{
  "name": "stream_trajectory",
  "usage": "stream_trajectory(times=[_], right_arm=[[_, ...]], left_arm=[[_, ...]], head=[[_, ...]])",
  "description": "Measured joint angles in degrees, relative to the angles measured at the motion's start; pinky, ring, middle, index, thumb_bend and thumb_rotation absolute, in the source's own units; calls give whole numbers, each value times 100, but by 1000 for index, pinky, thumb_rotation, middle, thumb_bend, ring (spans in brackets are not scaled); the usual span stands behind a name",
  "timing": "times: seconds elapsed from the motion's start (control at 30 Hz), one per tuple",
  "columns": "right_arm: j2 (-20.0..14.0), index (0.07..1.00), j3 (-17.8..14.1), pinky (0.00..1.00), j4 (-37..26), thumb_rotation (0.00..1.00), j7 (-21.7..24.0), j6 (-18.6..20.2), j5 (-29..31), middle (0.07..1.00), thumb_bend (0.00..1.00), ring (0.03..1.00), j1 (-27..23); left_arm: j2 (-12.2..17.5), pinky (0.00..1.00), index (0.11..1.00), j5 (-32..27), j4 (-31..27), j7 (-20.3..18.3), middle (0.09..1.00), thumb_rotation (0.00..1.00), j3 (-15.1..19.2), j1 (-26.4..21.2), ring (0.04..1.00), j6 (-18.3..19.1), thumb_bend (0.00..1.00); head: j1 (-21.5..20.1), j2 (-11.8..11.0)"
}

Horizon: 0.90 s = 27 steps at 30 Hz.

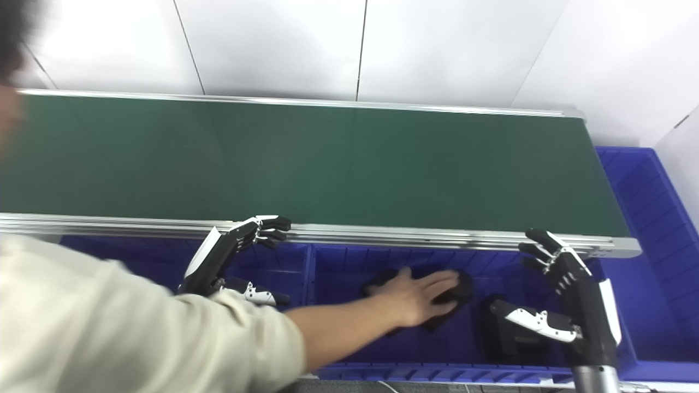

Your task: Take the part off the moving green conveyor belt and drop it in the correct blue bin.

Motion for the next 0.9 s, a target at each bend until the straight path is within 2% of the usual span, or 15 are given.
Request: stream_trajectory(times=[0.9], right_arm=[[63, 782, 22, 701, -1, 2, 32, -2, 84, 813, 816, 764, 28]], left_arm=[[2, 609, 743, 53, -2, -11, 753, 0, 17, 1, 693, -3, 864]], head=[[-53, -26]])
